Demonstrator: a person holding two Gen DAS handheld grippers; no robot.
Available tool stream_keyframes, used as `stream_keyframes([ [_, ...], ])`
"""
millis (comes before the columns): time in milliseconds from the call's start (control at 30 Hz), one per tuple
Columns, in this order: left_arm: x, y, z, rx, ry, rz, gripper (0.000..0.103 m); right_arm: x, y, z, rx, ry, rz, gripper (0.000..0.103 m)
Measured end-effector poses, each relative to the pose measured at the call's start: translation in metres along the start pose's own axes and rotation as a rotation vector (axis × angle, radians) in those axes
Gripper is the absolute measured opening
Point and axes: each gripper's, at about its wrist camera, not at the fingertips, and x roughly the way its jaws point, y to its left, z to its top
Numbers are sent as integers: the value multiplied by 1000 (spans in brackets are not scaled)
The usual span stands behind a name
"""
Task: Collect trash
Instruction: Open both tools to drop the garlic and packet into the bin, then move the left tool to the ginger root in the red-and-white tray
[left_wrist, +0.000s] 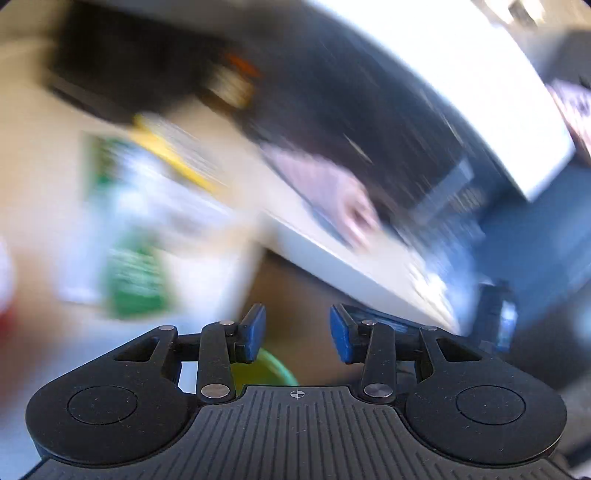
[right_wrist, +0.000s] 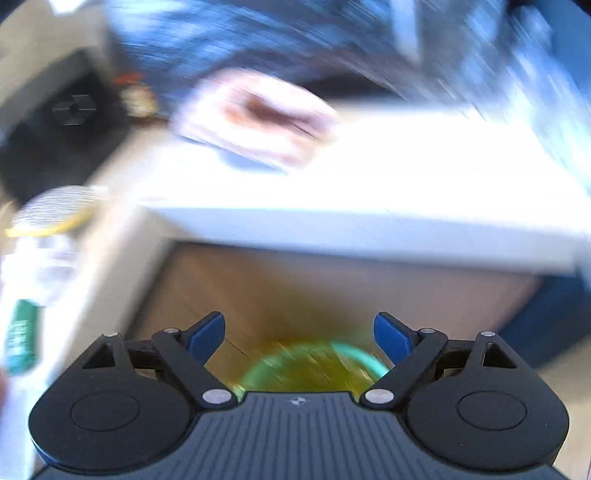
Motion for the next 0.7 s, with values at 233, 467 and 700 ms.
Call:
stream_keyframes([
  [233,-115,76,-16,-133,-232,370,43,-27,116,14,-281,-8,266,98],
  [467,-168,123,-46,-282,-289,516,43,-44,197,-8,-458,37,381,98],
  [700,-166,155,-68,-373,-265,530,43,-51,238,-27,-580,55,412,98],
])
